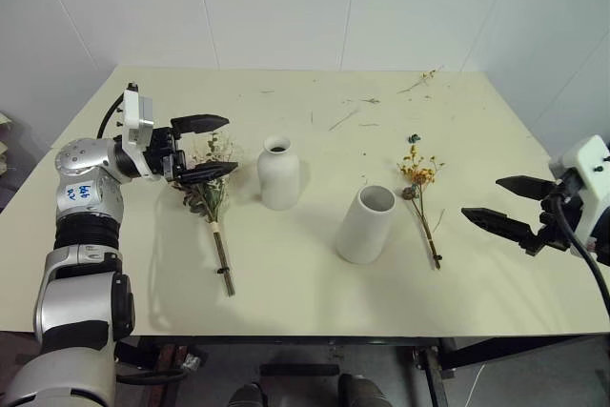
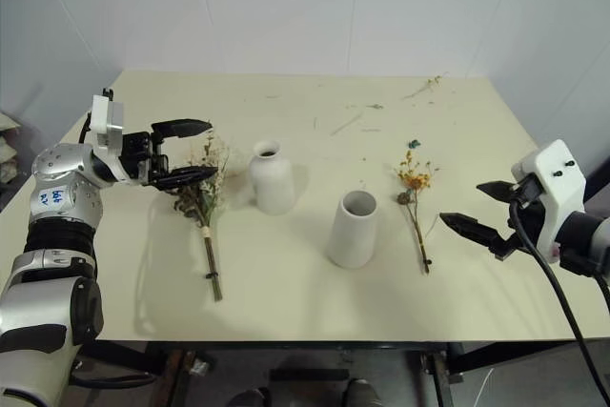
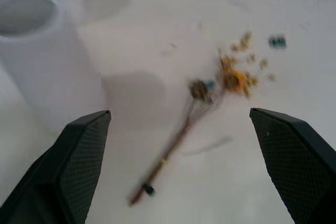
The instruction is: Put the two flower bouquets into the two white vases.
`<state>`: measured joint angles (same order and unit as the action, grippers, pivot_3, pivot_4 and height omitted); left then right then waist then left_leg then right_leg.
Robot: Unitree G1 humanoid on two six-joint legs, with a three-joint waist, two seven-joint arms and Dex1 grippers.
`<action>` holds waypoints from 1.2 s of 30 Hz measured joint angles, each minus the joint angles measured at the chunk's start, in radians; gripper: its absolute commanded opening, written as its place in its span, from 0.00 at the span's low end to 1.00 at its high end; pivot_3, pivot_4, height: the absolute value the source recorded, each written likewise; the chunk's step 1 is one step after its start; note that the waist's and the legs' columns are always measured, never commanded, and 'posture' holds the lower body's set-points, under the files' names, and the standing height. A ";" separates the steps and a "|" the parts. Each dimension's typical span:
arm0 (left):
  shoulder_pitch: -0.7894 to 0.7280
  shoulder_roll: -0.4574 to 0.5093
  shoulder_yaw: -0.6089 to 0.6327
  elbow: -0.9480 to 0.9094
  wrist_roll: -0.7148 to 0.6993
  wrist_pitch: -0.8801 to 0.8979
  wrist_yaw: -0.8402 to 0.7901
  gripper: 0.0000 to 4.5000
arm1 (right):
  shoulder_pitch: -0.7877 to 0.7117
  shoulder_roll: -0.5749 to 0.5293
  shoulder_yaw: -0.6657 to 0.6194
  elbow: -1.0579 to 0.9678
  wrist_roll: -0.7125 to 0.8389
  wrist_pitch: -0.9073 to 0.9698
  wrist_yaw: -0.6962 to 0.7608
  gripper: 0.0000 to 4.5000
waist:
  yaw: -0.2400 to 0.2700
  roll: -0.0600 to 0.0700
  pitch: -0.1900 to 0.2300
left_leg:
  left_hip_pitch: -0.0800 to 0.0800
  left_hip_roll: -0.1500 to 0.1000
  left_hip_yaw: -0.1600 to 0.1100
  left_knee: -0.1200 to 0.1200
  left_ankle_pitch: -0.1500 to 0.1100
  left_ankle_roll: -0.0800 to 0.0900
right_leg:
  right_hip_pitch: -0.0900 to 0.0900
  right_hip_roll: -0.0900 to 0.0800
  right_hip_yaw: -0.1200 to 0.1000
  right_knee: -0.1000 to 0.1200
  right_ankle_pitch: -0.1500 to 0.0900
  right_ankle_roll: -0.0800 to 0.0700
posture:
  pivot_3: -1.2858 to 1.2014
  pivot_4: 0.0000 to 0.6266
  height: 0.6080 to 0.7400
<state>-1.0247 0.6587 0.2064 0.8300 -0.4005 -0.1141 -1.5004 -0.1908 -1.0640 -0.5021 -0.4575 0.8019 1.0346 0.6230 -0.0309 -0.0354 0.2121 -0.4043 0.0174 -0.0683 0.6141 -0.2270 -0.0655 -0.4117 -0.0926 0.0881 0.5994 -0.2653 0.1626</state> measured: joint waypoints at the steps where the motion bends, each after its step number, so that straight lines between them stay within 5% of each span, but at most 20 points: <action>1: 0.002 -0.002 0.001 -0.007 -0.007 0.006 0.000 0.99 | -0.025 0.002 0.030 0.004 0.000 0.022 -0.018 1.00 | 0.000 0.000 0.000 | 0.000 0.000 0.000 0.000 0.000 0.000 | 0.000 0.000 0.000 0.000 0.000 0.000 | 0.52 0.24 1.00; 9: 0.049 0.000 0.009 -0.084 -0.049 0.053 -0.001 0.99 | -0.282 0.047 0.391 0.184 -0.212 0.083 -0.169 1.00 | 0.002 0.000 0.000 | -0.002 0.000 0.000 0.000 0.000 0.000 | -0.002 0.000 0.000 0.001 0.000 -0.001 | 0.52 0.24 1.00; 21: 0.140 0.077 -0.071 -0.350 -0.147 0.165 -0.002 0.99 | -0.503 0.155 0.588 0.350 -0.300 0.278 -0.176 1.00 | 0.000 0.001 0.001 | -0.002 0.000 0.000 -0.001 0.000 0.000 | -0.003 0.000 0.000 0.002 -0.001 -0.001 | 0.52 0.24 1.00; 36: 0.179 0.094 -0.074 -0.438 -0.165 0.192 -0.002 0.99 | -0.649 0.296 0.733 0.554 -0.416 0.283 -0.140 1.00 | -0.007 0.001 0.001 | -0.001 0.000 0.000 -0.001 0.000 0.000 | -0.003 0.000 0.000 0.003 -0.001 -0.001 | 0.52 0.24 1.00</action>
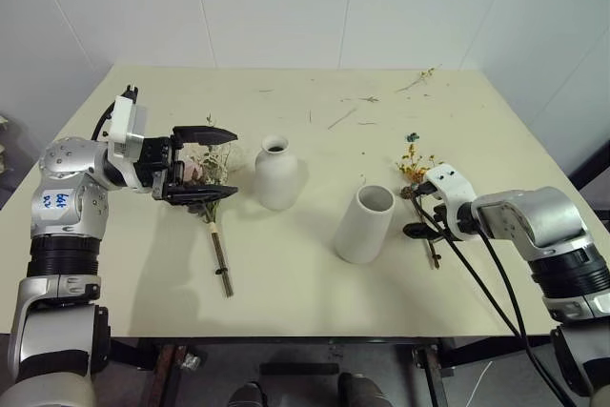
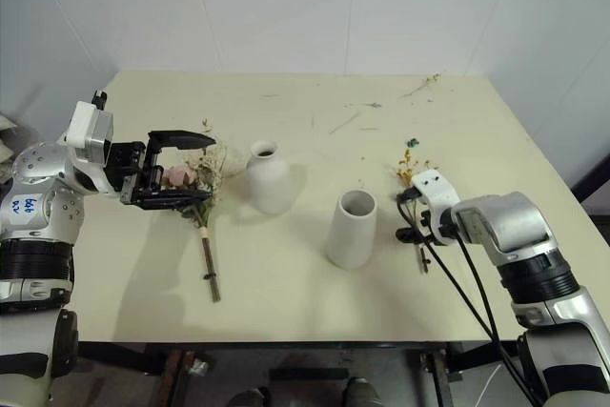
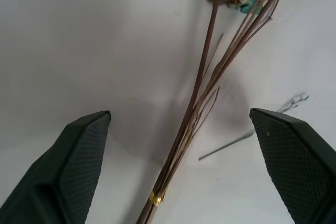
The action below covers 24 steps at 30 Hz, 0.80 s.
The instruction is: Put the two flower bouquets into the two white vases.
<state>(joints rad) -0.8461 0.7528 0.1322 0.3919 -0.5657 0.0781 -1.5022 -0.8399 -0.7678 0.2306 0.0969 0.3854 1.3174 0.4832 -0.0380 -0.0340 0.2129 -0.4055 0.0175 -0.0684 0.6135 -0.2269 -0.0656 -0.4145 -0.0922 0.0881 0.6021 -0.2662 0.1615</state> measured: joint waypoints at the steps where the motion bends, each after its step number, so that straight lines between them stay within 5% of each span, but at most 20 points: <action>1: 0.002 0.001 0.000 -0.001 -0.001 0.001 0.000 0.99 | -0.019 0.006 0.007 0.024 -0.005 0.006 0.009 1.00 | -0.002 0.000 0.000 | 0.000 0.000 0.000 0.000 0.000 0.000 | 0.000 0.000 0.000 0.000 0.000 0.000 | 0.52 0.24 1.00; 12: 0.013 0.005 0.006 -0.027 -0.003 0.007 0.001 0.99 | -0.234 0.024 0.145 0.308 -0.081 0.052 0.125 1.00 | -0.017 0.001 0.001 | -0.001 0.000 0.000 -0.001 0.000 0.000 | -0.001 0.000 0.000 0.000 0.000 0.001 | 0.52 0.24 1.00; 15: 0.023 0.005 0.006 -0.030 -0.003 0.007 0.001 1.00 | -0.268 0.026 0.169 0.368 -0.102 0.063 0.152 0.86 | -0.018 0.001 0.001 | -0.001 0.000 0.000 -0.001 0.000 0.000 | -0.001 0.000 0.000 0.000 -0.001 0.001 | 0.52 0.24 1.00; 24: 0.025 0.005 0.006 -0.029 -0.002 0.006 0.001 1.00 | -0.272 0.048 0.155 0.375 -0.121 0.075 0.167 0.19 | -0.016 0.001 0.001 | -0.001 0.000 0.000 0.000 0.000 0.000 | -0.001 0.000 0.000 0.002 -0.001 0.001 | 0.52 0.24 1.00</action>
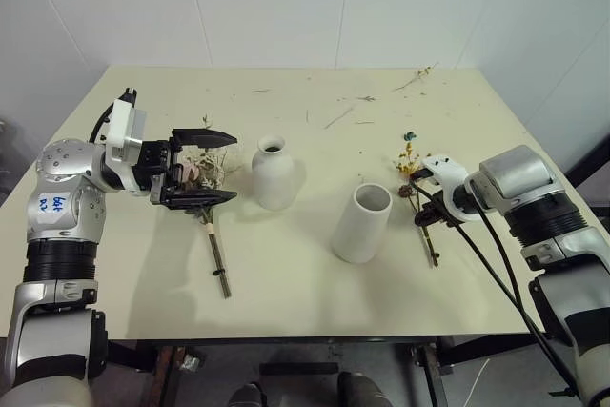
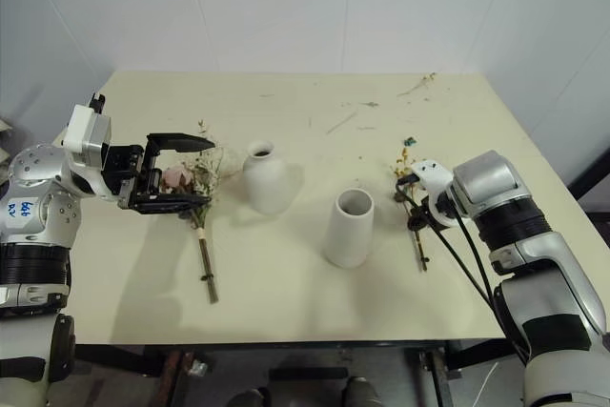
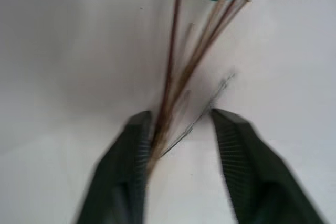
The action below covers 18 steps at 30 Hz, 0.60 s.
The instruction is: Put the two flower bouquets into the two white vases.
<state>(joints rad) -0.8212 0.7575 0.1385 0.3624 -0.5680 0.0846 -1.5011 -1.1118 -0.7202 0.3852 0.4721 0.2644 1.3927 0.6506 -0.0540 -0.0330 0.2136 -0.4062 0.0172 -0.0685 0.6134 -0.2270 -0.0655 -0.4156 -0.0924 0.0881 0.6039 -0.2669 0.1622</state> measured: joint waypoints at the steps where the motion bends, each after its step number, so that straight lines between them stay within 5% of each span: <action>1: 0.000 0.000 0.000 0.000 0.000 0.000 0.000 1.00 | 0.002 0.002 -0.006 -0.001 -0.001 0.003 -0.005 0.12 | 0.000 0.000 0.000 | 0.000 0.000 0.000 0.000 0.000 0.000 | 0.000 0.000 0.000 0.000 0.000 0.000 | 0.52 0.24 1.00; 3: 0.000 0.000 0.000 0.000 0.000 -0.001 0.000 1.00 | 0.006 0.003 -0.019 -0.003 -0.008 0.005 -0.010 0.01 | -0.001 0.000 0.000 | 0.000 0.000 0.000 0.000 0.000 0.000 | 0.000 0.000 0.000 0.000 0.000 0.000 | 0.52 0.24 1.00; 18: -0.083 -0.040 -0.039 0.087 0.021 -0.025 0.000 1.00 | 0.155 0.052 -0.454 -0.349 -0.019 -0.079 -0.239 0.01 | -0.004 0.001 0.001 | 0.000 0.000 0.000 -0.001 0.000 0.000 | -0.001 0.000 0.000 0.001 0.000 0.000 | 0.52 0.24 1.00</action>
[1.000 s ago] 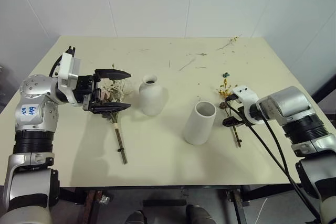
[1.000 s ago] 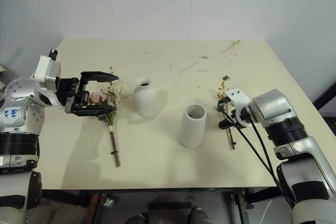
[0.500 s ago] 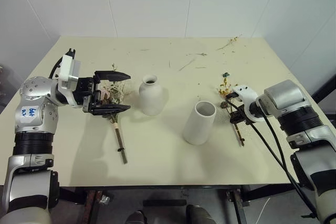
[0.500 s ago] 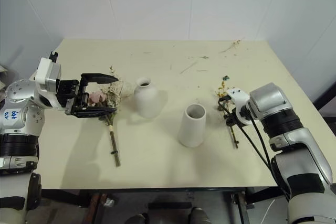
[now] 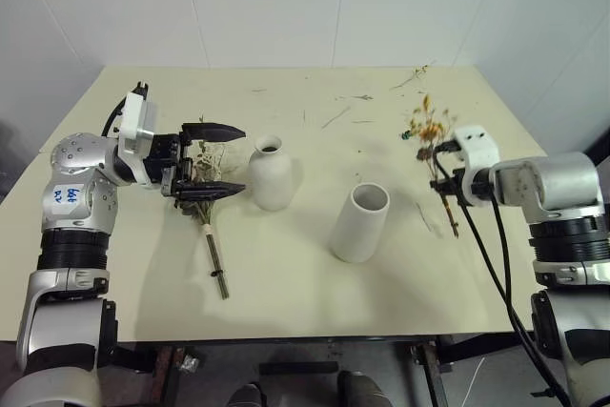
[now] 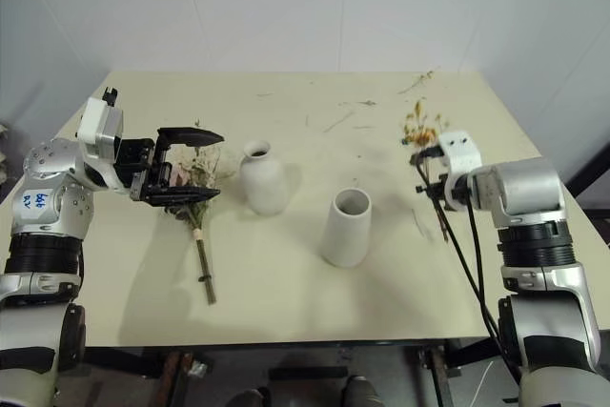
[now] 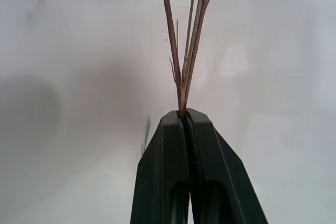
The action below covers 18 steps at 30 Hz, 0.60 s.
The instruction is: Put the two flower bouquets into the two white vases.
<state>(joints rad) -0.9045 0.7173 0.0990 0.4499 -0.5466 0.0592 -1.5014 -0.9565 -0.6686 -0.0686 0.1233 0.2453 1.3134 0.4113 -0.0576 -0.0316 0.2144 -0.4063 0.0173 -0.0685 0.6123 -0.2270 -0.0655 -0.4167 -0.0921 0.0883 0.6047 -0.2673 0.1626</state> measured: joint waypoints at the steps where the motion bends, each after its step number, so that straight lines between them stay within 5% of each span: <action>1: -0.006 -0.002 -0.001 0.005 0.001 -0.004 0.000 1.00 | 0.005 0.016 -0.034 -0.033 0.002 -0.029 -0.012 0.01 | 0.000 0.000 0.000 | 0.000 0.000 0.000 0.000 0.000 0.000 | 0.000 0.000 0.000 0.000 0.000 0.000 | 0.52 0.24 1.00; 7: -0.044 -0.028 -0.014 0.060 0.006 -0.017 0.000 1.00 | 0.061 0.191 -0.211 -0.278 0.103 -0.317 -0.013 0.01 | 0.002 0.000 0.000 | 0.000 0.000 0.000 0.000 0.000 0.000 | 0.000 0.000 0.000 0.004 0.000 0.001 | 0.52 0.24 1.00; 13: -0.079 -0.037 -0.031 0.110 0.017 -0.029 -0.001 1.00 | 0.116 0.324 -0.215 -0.462 0.213 -0.565 0.027 0.01 | 0.002 0.000 0.000 | 0.000 0.000 -0.001 0.000 0.000 0.000 | 0.001 0.000 0.000 0.005 -0.001 0.001 | 0.52 0.24 1.00; 18: -0.080 -0.038 -0.035 0.116 0.018 -0.030 -0.001 1.00 | 0.215 0.347 -0.197 -0.591 0.347 -0.596 0.075 0.01 | 0.003 0.000 0.000 | 0.000 0.000 -0.001 0.000 0.000 0.000 | 0.001 0.000 0.000 0.005 -0.001 0.001 | 0.52 0.24 1.00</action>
<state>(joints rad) -0.9847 0.6794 0.0645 0.5661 -0.5284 0.0295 -1.5020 -0.7414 -0.3213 -0.2659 -0.4676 0.5920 0.7177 0.4867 -0.0548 -0.0314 0.2145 -0.4065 0.0171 -0.0695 0.6122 -0.2270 -0.0655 -0.4161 -0.0923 0.0881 0.6101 -0.2680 0.1634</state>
